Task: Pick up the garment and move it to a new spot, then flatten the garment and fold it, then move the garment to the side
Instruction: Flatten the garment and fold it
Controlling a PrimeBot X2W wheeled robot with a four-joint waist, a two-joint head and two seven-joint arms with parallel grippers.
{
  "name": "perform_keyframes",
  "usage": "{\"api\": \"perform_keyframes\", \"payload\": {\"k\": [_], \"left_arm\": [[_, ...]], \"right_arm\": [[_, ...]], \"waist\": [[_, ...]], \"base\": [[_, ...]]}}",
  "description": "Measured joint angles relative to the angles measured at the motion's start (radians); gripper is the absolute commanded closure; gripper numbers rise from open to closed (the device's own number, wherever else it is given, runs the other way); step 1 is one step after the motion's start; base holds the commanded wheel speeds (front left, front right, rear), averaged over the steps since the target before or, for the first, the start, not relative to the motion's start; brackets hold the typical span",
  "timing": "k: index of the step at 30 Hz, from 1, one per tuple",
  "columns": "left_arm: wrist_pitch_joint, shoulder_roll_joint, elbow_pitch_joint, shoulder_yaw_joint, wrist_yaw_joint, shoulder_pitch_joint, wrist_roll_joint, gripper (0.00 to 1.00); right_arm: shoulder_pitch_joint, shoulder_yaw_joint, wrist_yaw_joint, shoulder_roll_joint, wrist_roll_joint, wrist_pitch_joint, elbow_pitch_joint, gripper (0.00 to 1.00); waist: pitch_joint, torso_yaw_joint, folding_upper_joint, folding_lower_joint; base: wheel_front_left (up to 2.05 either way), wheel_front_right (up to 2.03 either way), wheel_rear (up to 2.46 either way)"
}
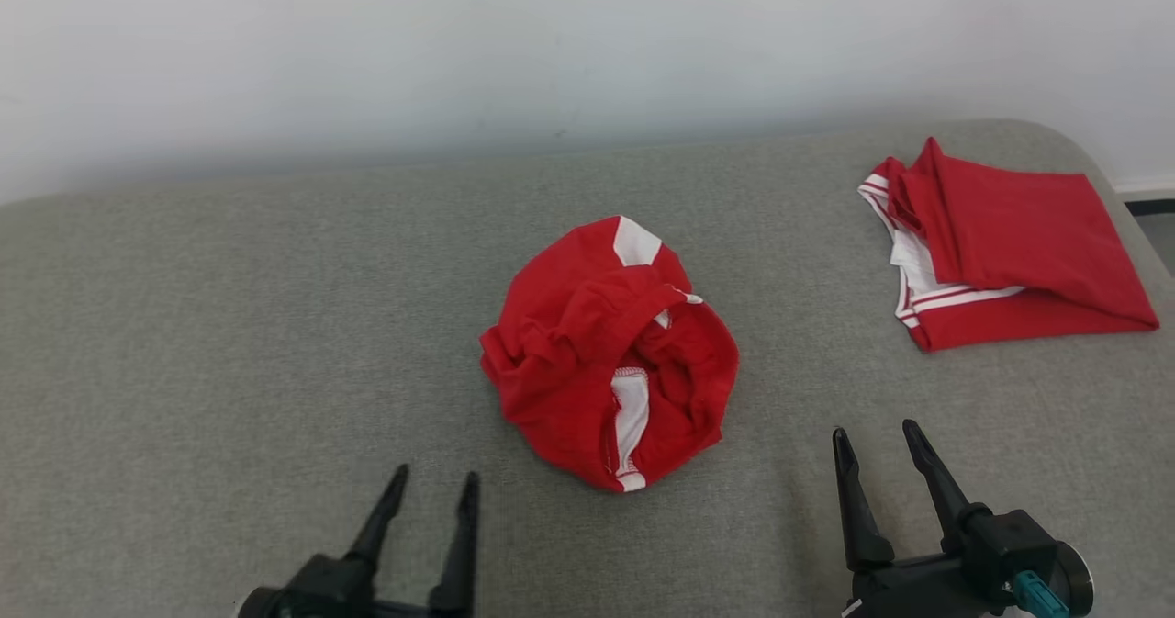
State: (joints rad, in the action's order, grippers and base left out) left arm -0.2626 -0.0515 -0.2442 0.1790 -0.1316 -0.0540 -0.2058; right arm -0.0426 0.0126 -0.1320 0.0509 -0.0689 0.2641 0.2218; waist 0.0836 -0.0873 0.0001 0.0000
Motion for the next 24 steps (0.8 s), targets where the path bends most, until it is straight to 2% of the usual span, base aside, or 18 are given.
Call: {"api": "perform_keyframes", "payload": {"k": [7,18,23,24], "left_arm": [[0.0,0.002,-0.136,0.149,0.0,-0.107,-0.039,0.0],[0.0,0.002,-0.294,0.193,0.004,-0.242,-0.044,0.0],[0.0,0.002,-0.359,0.199,0.045,-0.275,-0.046,0.0],[0.0,0.001,-0.369,0.199,0.047,-0.284,-0.051,0.61]], "right_arm": [[-0.016,0.0,0.0,0.0,-0.009,0.0,0.001,0.0],[-0.04,-0.002,0.0,0.0,-0.031,0.0,-0.005,0.0],[-0.049,-0.001,0.0,0.0,-0.035,0.0,-0.003,0.0],[-0.051,-0.001,0.0,0.0,-0.035,0.0,-0.004,0.0]], "waist": [[0.025,-0.055,0.0,0.0],[0.085,-0.137,0.0001,0.0001],[0.105,-0.162,0.0,0.0001],[0.106,-0.165,0.0,0.0002]], "base": [[0.0,0.0,0.0],[0.0,0.0,0.0],[0.0,0.0,0.0],[0.0,0.0,0.0]]}}
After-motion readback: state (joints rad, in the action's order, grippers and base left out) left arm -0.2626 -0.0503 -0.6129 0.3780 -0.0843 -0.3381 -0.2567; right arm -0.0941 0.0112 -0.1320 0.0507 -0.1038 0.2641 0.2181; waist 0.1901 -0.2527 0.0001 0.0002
